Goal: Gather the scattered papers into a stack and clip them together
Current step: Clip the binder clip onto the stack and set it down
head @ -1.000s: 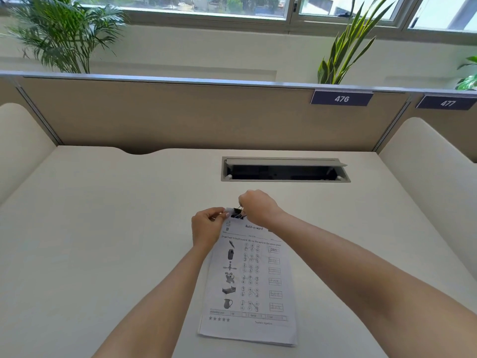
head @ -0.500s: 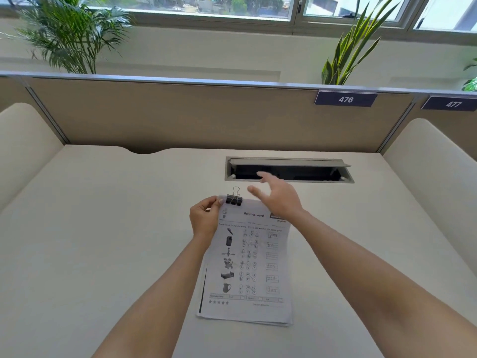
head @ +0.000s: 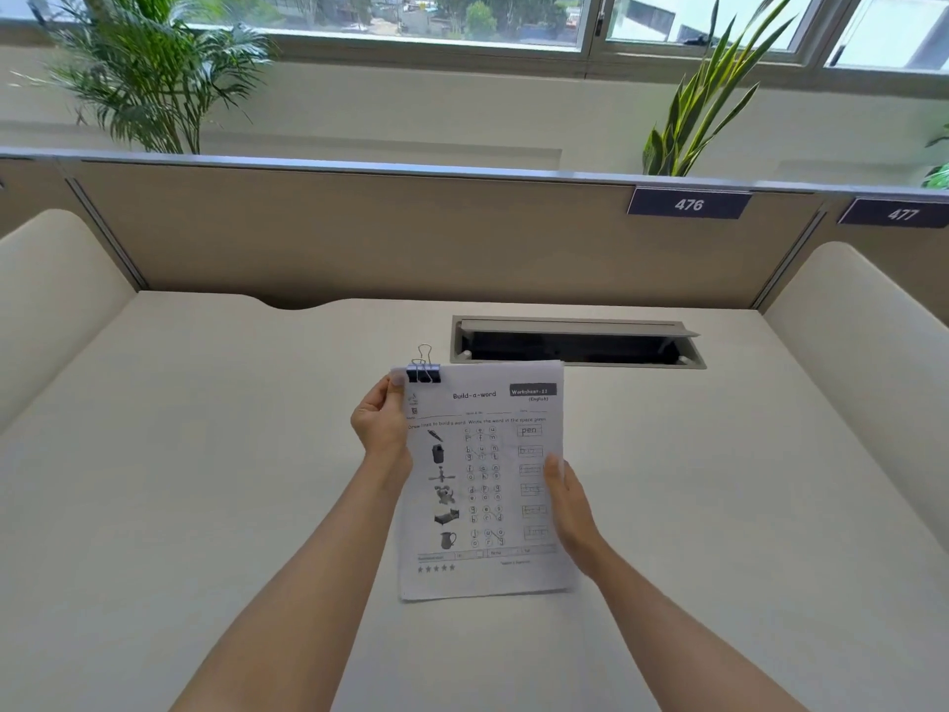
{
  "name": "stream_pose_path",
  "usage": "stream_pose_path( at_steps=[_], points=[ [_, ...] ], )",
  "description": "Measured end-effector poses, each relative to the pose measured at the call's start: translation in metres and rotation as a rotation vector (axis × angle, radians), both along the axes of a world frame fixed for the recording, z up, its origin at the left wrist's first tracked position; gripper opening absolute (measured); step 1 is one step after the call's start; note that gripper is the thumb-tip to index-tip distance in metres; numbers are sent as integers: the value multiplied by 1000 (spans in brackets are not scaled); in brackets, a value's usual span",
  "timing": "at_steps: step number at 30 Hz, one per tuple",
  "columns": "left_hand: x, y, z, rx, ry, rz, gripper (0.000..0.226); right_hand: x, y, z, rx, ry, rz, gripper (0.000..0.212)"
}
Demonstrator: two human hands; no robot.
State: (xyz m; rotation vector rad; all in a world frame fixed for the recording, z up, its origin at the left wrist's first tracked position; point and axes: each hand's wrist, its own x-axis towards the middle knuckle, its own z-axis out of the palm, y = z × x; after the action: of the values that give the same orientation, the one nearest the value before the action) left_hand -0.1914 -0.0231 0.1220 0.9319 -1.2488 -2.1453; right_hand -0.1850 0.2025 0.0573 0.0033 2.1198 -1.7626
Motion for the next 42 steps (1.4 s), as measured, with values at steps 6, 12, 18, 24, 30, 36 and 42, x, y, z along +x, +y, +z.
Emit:
stream_pose_path(
  at_steps=[6, 12, 18, 24, 30, 36, 42],
  points=[
    [-2, -8, 7, 75, -30, 76, 10, 10, 1, 10, -69, 76, -115, 23],
    [6, -15, 3, 95, -23, 60, 11, 11, 1, 13, -42, 158, -166, 16],
    [33, -2, -30, -49, -225, -347, 26, 9, -7, 15, -79, 119, -232, 12],
    [80, 26, -67, -404, -401, -387, 70, 3, -23, 9, -8, 81, -267, 16],
    [101, 18, -88, -661, -514, -493, 89, 6, -33, 0, 156, 32, -112, 27],
    [110, 11, -97, -971, -700, -568, 73, 13, -26, -15, 422, 159, 77, 46],
    [132, 4, -111, -1162, -584, -700, 89, 23, 5, -24, 682, 310, 362, 96]
  ],
)
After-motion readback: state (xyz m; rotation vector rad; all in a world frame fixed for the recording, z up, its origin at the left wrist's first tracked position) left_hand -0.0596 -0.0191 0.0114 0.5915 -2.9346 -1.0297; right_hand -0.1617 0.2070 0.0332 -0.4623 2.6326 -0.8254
